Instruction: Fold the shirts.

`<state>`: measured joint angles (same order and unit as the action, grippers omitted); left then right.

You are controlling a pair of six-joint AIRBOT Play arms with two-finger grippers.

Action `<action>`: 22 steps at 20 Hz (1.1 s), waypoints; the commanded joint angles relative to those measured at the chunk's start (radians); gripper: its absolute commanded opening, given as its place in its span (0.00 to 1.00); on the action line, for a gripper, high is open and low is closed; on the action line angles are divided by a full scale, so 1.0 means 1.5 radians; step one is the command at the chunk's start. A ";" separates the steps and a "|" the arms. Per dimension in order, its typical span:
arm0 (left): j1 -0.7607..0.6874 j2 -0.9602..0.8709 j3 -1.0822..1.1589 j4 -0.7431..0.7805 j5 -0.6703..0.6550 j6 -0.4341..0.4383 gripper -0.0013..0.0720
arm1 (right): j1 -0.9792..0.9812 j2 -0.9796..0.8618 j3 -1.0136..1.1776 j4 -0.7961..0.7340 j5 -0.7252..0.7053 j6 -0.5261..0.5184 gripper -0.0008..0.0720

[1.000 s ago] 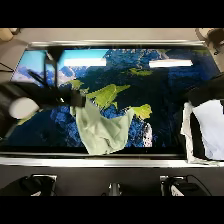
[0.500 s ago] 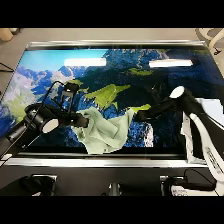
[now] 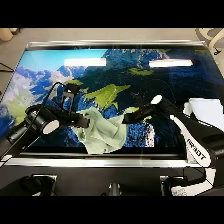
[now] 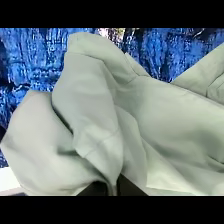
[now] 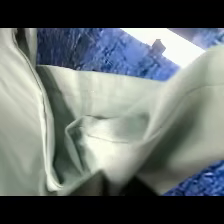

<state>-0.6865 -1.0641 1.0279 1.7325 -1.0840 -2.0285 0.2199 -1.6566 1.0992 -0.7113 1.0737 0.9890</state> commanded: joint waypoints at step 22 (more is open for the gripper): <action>0.001 0.185 0.418 0.187 -0.251 0.003 0.06 | -0.221 0.627 0.338 -0.383 0.174 0.141 0.04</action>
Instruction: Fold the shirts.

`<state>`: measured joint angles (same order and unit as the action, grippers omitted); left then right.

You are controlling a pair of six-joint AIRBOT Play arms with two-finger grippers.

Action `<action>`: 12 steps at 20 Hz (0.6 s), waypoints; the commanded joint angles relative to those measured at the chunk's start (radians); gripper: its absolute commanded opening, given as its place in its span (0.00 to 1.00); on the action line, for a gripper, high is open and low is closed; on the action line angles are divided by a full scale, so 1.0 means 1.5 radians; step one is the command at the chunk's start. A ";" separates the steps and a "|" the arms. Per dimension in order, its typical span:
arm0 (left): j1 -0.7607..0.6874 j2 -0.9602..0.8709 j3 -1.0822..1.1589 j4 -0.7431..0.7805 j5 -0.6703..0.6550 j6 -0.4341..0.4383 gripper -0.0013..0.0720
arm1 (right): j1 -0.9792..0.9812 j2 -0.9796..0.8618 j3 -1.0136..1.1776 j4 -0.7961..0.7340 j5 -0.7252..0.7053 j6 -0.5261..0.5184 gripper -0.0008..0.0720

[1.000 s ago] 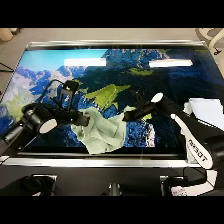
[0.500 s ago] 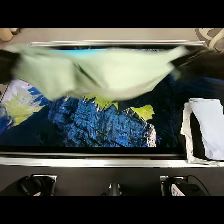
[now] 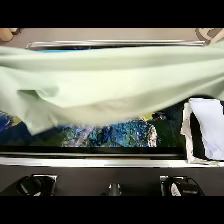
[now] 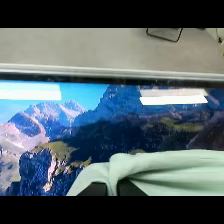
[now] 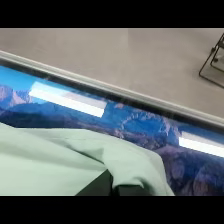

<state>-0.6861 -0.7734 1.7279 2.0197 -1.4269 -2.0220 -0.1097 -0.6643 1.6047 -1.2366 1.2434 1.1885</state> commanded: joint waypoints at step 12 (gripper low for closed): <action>0.344 -0.343 -0.374 -0.467 0.342 0.065 0.06 | 0.001 -0.595 0.001 0.124 -0.080 -0.047 0.04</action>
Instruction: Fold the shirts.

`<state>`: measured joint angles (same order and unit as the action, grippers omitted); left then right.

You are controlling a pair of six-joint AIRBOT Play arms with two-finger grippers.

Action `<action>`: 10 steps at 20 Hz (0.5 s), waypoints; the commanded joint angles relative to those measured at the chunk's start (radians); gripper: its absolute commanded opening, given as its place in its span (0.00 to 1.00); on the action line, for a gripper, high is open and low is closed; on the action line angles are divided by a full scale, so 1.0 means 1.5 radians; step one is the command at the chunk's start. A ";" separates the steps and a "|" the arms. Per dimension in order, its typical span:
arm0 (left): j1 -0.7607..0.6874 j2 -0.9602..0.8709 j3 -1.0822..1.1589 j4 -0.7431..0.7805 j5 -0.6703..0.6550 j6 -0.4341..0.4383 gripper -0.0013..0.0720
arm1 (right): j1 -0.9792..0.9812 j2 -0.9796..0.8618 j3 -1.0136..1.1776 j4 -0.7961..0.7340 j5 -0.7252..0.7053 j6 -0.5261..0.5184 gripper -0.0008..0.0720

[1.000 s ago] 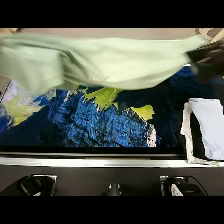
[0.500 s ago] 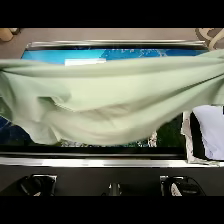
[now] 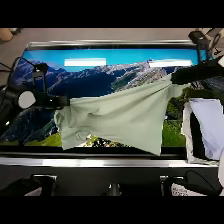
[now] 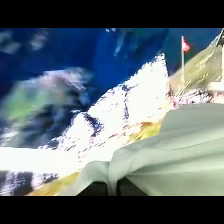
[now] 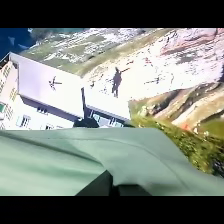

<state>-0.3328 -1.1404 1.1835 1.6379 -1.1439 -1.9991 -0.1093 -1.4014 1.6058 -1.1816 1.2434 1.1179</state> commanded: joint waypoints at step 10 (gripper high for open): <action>0.227 -0.237 0.063 -0.387 0.141 0.227 0.92 | 0.060 -0.172 0.001 0.118 -0.155 -0.025 0.64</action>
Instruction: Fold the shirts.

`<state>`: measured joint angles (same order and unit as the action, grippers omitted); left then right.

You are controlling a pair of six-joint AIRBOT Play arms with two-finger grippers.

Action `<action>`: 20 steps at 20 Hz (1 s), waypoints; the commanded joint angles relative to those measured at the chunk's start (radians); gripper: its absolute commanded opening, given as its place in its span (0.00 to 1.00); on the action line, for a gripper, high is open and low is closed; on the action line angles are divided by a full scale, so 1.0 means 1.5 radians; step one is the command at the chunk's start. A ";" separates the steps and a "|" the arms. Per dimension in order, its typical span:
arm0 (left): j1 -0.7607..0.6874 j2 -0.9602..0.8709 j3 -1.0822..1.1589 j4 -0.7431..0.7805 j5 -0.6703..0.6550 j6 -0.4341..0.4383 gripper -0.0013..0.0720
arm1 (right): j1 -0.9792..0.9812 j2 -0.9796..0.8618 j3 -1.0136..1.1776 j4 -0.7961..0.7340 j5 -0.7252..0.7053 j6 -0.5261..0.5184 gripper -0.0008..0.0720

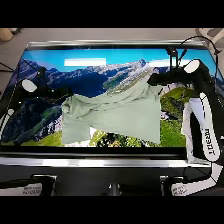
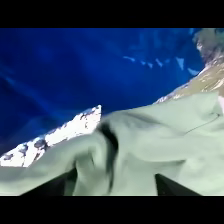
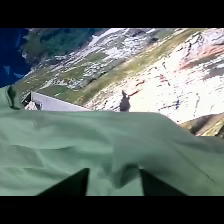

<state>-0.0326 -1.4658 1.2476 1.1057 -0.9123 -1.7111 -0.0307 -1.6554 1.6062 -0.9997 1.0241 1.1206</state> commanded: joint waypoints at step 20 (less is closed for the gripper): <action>0.067 -0.096 -0.058 0.061 -0.013 0.097 0.55 | -0.101 0.054 -0.061 -0.149 0.337 -0.091 0.55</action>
<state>0.0761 -1.5879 1.1652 1.2106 -0.9958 -1.5837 -0.1833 -1.5745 1.5154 -1.2289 1.5131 0.9871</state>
